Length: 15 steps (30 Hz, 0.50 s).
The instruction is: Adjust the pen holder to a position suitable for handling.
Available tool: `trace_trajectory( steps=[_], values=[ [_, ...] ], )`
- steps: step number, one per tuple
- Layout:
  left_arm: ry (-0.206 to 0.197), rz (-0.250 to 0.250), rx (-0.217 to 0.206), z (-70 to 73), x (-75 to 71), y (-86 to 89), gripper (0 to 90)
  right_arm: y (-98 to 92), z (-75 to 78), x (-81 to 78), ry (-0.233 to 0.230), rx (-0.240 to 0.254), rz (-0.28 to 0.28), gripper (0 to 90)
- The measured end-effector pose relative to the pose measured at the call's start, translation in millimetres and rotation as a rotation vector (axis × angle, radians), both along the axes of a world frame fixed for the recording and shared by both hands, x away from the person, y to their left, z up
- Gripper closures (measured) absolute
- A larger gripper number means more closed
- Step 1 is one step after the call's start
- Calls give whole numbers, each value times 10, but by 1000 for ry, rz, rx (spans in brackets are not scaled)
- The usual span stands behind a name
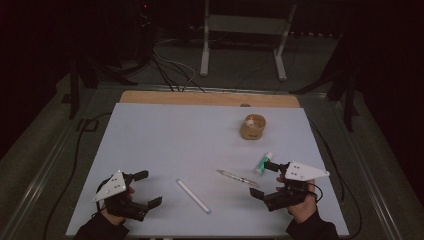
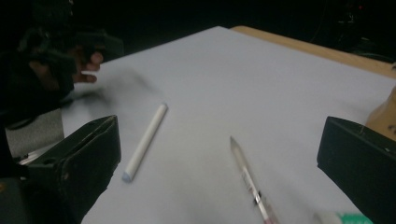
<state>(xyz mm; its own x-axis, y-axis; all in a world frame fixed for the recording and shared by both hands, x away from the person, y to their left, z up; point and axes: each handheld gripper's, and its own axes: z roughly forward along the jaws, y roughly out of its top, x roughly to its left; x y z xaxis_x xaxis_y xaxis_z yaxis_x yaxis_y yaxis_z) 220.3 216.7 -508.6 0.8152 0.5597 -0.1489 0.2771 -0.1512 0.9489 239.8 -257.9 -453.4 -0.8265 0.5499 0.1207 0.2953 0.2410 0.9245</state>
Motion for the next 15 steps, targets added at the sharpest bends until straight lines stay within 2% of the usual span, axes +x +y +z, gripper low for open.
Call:
trace_trajectory(
  steps=[15],
  values=[
    [2, 0, -9, 0, 5, -2, 3, -60, 228, 209, -12, 10, -37, 0]
  ],
)
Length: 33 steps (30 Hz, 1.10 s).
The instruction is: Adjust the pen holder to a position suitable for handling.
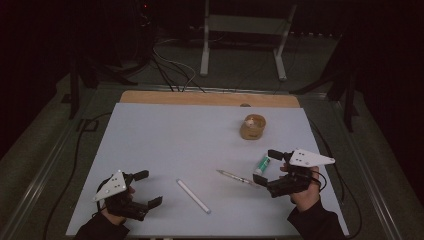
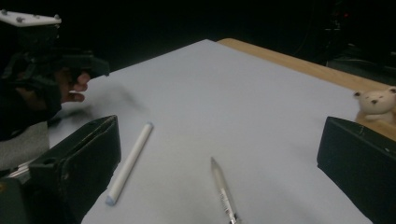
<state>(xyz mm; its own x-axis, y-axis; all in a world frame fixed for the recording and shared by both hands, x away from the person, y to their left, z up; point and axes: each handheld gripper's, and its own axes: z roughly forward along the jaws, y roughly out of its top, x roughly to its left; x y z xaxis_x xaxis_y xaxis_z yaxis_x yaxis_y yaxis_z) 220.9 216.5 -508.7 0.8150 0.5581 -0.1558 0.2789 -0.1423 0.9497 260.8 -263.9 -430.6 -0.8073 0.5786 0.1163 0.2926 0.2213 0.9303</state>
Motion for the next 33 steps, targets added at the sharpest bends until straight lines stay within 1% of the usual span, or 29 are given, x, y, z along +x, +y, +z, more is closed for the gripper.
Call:
trace_trajectory(
  steps=[7, 11, 18, 25, 31, 33],
  values=[
    [2, 0, -3, 1, 4, 1, 3, -20, 113, 75, -19, -5, -17, 0],
    [1, -1, 0, 1, 5, 0, 3, -37, 178, 138, -33, -2, -35, 0],
    [4, -1, -5, 0, 8, 2, 3, -36, 258, 264, -48, -8, -47, 0],
    [2, -1, -6, 2, 10, 4, 3, -26, 268, 415, -41, 2, -66, 0],
    [3, -2, -5, 1, 8, 2, 3, -54, 257, 540, -36, 24, -83, 0],
    [5, -4, -4, -1, 9, 1, 3, -66, 257, 579, -42, 15, -102, 0]
  ],
)
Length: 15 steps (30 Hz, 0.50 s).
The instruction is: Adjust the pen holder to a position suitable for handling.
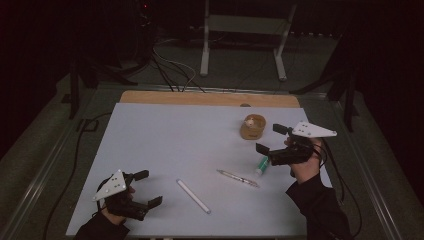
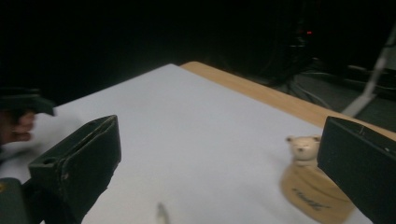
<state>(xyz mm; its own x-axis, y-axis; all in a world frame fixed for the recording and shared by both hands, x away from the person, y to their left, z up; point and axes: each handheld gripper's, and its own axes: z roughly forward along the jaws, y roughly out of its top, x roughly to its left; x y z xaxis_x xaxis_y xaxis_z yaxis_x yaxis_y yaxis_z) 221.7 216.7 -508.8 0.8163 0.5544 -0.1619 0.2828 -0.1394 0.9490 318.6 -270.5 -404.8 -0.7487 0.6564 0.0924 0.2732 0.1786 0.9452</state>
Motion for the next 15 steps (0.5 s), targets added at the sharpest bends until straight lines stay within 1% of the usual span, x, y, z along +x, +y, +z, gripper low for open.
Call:
trace_trajectory(
  steps=[2, 4, 6, 9, 12, 15],
  values=[
    [-2, 1, -2, 2, 1, 2, 3, -14, -3, 45, 1, -2, -10, 0],
    [-1, 1, -2, 1, 0, 1, 3, -22, -9, 88, -8, -22, -39, 48],
    [0, 1, 3, -1, 2, 3, 3, -30, -24, 141, -6, -27, -55, 50],
    [-1, 2, -2, 1, 0, 0, 3, -38, -66, 229, 1, -37, -81, 54],
    [1, 1, 4, -2, 2, 2, 3, -52, -110, 301, 7, -35, -98, 60],
    [0, 2, 0, -1, 1, 0, 3, -78, -163, 385, -3, -45, -118, 80]
  ],
)
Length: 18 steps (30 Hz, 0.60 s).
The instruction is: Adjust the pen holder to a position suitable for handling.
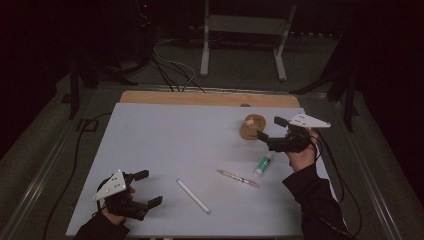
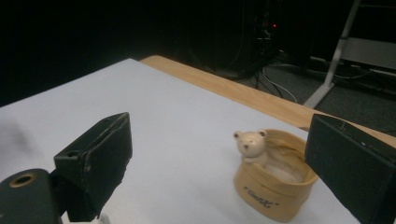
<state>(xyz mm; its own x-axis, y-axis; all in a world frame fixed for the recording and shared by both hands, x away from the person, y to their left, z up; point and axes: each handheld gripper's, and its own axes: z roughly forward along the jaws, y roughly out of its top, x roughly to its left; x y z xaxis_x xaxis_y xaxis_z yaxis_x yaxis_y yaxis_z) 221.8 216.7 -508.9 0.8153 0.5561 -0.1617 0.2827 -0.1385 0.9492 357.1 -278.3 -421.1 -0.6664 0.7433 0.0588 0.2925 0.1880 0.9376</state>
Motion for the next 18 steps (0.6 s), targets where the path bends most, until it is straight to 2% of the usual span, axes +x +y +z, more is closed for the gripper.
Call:
trace_trajectory(
  steps=[5, 7, 9, 15, 18],
  values=[
    [1, -1, 0, -1, 1, -3, 3, -47, -79, 88, -11, -19, -41, 125],
    [3, -1, 3, -6, 1, -4, 3, -62, -117, 124, 4, -39, -57, 126],
    [3, -2, 1, -4, 3, -1, 3, -81, -157, 157, 37, -42, -79, 128],
    [3, -2, 2, -4, 3, 0, 3, -132, -269, 274, 82, -70, -174, 168],
    [2, -2, 4, -7, 2, -4, 3, -154, -323, 323, 96, -87, -204, 272]
  ],
)
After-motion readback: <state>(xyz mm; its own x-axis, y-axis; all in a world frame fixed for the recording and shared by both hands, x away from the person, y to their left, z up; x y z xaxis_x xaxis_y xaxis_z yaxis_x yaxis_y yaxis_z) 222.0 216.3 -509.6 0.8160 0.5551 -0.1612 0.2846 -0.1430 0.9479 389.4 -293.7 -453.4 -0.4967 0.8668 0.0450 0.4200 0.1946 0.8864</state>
